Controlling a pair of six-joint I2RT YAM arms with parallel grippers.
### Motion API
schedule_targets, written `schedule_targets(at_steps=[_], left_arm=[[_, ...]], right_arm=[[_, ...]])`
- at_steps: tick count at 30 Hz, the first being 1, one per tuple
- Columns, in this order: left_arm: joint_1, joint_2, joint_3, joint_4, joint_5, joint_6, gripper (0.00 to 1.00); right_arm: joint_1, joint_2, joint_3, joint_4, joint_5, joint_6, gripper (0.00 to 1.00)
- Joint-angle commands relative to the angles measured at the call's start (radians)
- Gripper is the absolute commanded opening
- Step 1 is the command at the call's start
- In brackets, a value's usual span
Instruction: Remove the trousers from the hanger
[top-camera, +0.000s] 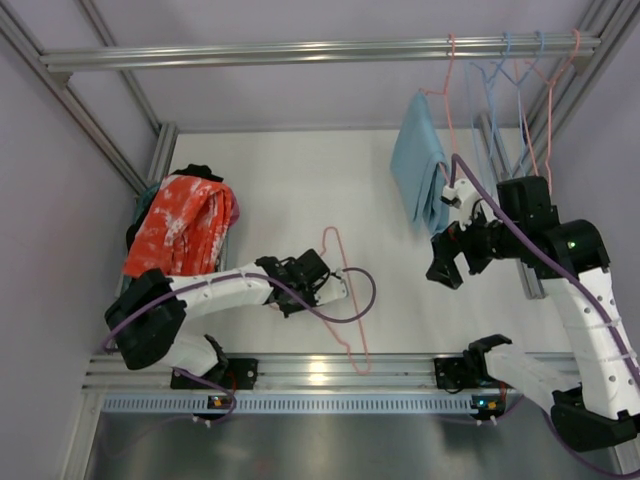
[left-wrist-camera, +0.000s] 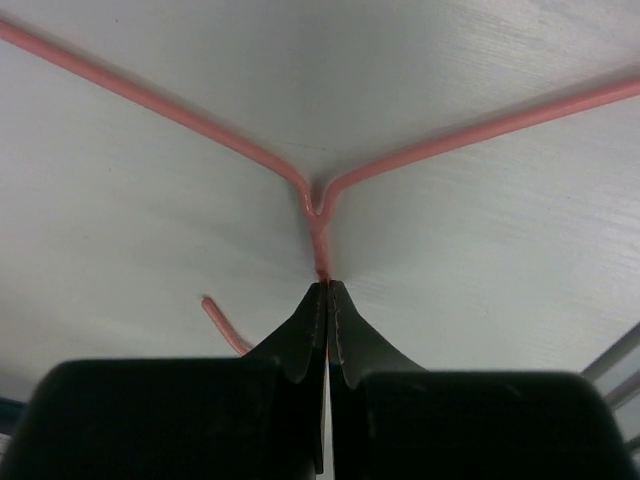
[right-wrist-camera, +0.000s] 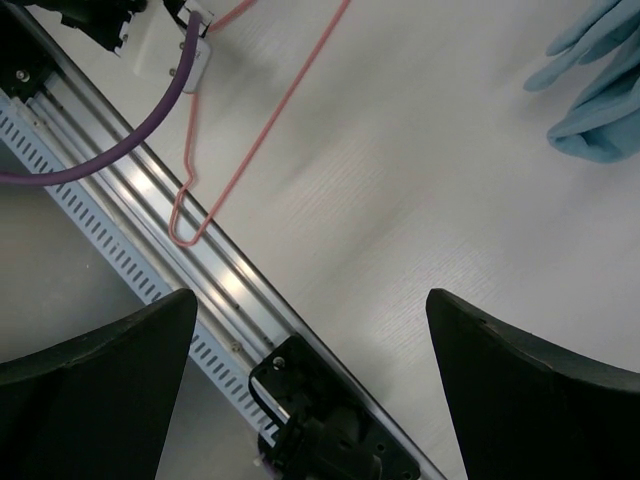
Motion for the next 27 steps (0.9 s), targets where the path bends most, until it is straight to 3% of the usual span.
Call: schedule_targets(at_steps=[1,8,12,13,15,16,18,20,27], left_arm=[[0.013,-0.083,0.053,-0.092,0.064,-0.044,0.00],[0.011,-0.168,0.219,-0.237,0.061,-0.018,0.00],[0.011,-0.148,0.164,-0.251,0.064,0.054,0.02],[0.011,-0.133,0.144,-0.251,0.102,0.069,0.23],[0.011,-0.113,0.089,-0.248,0.102,0.082,0.53],[0.011,-0.096,0.057,-0.249,0.102,0.080,0.91],[0.011,-0.087,0.029,-0.231,0.104,0.086,0.93],[0.019,-0.091,0.007,-0.211,0.101,0.093,0.86],[0.051,-0.083,0.000,-0.151,0.108,0.145,0.84]], right_arm=[[0.014,-0.036,-0.046,0.096,-0.087,0.038,0.99],[0.029,-0.055,-0.178,0.263,-0.198,0.180,0.99],[0.045,-0.041,-0.215,0.312,-0.204,0.205,0.98],[0.045,-0.039,-0.210,0.314,-0.200,0.203,0.98],[0.046,-0.033,-0.193,0.297,-0.194,0.193,0.98],[0.045,-0.033,-0.187,0.289,-0.186,0.187,0.98],[0.045,-0.036,-0.185,0.272,-0.172,0.177,0.99],[0.046,-0.047,-0.192,0.265,-0.174,0.177,0.99],[0.046,-0.061,-0.212,0.254,-0.172,0.179,0.99]])
